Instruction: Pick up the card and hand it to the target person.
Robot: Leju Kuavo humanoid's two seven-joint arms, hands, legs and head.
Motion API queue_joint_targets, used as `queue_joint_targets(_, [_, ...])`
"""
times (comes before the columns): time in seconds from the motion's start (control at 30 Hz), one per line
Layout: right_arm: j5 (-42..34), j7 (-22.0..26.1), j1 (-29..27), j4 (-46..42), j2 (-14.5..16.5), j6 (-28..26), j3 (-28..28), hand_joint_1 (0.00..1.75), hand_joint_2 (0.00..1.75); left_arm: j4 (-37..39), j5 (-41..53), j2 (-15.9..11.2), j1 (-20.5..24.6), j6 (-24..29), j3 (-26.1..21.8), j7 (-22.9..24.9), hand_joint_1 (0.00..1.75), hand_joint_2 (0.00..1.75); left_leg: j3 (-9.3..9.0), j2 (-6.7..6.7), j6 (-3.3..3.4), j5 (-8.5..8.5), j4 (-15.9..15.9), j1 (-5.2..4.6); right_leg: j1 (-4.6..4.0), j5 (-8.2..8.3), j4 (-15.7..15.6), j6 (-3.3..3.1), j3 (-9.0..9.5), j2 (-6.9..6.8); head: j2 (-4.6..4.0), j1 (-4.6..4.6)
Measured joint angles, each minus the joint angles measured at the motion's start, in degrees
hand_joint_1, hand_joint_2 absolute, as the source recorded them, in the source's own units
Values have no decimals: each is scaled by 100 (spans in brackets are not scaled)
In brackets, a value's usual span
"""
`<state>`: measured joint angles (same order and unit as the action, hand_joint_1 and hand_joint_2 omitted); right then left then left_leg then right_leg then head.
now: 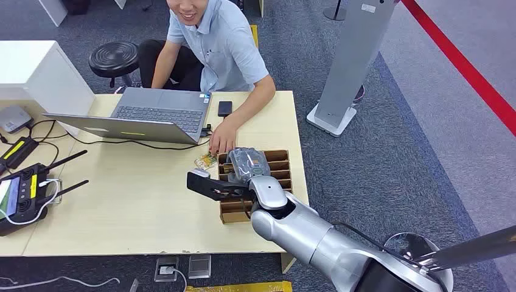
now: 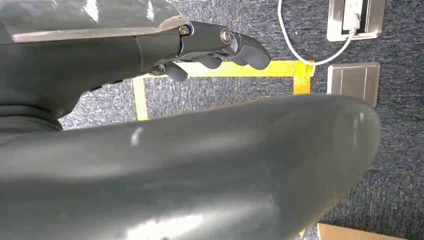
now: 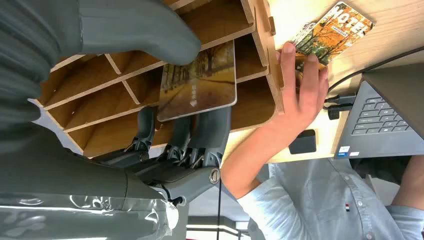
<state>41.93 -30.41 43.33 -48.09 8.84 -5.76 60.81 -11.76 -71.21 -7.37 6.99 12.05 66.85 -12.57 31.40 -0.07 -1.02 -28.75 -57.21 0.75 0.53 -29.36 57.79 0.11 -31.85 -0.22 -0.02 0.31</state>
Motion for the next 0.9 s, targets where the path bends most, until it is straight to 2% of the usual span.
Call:
queue_joint_targets(0.07, [1,-3,-1,0,0,0,1,96,175,0,0,0,-2,1,1,0,0,0,0,0,0,0,0,0,0,0,0,0,0,0,0,1])
queue_joint_targets(0.23, [5,-25,-2,-2,-1,4,1,132,175,0,0,0,-5,9,1,0,0,0,-1,0,0,0,0,0,0,0,0,0,0,0,0,-1])
queue_joint_targets(0.37, [24,-56,1,-21,-1,1,-1,171,175,0,3,0,-6,8,0,-1,0,0,-1,0,0,0,0,0,0,0,0,0,1,0,0,-2])
queue_joint_targets(0.4, [36,-62,2,-33,-1,-4,-2,175,175,0,4,0,-6,8,1,-2,0,0,-1,0,0,0,0,0,0,0,0,0,1,0,0,-2])
queue_joint_targets(0.9, [113,-90,1,-115,-1,-12,-2,175,175,0,157,0,-4,121,90,-5,0,0,-1,0,0,0,0,0,0,0,0,0,0,0,0,-2])
